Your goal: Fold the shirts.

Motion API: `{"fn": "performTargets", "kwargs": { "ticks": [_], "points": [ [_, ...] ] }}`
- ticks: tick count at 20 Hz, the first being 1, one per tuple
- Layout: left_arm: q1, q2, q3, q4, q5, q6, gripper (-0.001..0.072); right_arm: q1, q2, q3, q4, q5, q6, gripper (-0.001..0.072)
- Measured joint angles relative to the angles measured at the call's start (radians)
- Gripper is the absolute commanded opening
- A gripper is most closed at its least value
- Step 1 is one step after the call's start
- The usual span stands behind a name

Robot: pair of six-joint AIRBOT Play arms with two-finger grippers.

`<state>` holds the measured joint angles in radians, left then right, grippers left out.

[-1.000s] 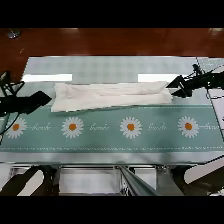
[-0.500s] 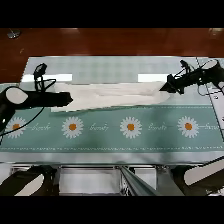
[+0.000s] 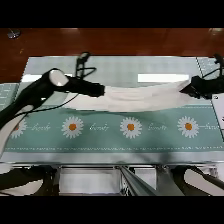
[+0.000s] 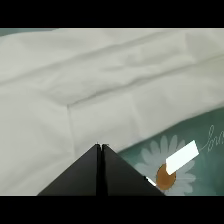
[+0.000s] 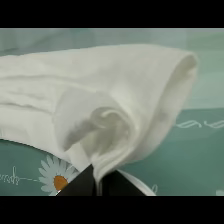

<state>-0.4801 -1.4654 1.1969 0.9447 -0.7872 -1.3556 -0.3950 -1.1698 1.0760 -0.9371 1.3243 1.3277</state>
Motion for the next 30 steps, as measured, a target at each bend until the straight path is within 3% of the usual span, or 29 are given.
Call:
{"fn": "performTargets", "kwargs": {
  "ticks": [3,10,15,18,23,30],
  "points": [
    [-0.140,-0.208,0.184,0.014,-0.020,-0.037,0.0024,-0.026,0.158,-0.084,0.015,-0.002,0.004,0.0030],
    [-0.363,-0.522,0.520,0.003,-0.021,-0.268,0.0025,-0.040,0.356,-0.135,0.104,0.011,0.053,0.0030],
    [-0.404,-0.612,0.706,-0.076,-0.099,-0.301,0.0026,-0.041,0.384,-0.140,0.147,0.010,0.058,0.0030],
    [-0.306,-0.594,0.768,-0.089,-0.216,-0.309,0.0026,-0.038,0.387,-0.140,0.150,0.008,0.058,0.0030],
    [-0.001,-0.437,0.799,-0.044,-0.496,-0.288,0.0027,0.078,0.349,-0.140,0.149,-0.053,0.078,0.0030],
    [0.436,0.025,0.713,0.306,-0.550,-0.309,0.0027,0.468,0.097,-0.006,0.167,-0.280,0.132,0.0030]
  ]
}}
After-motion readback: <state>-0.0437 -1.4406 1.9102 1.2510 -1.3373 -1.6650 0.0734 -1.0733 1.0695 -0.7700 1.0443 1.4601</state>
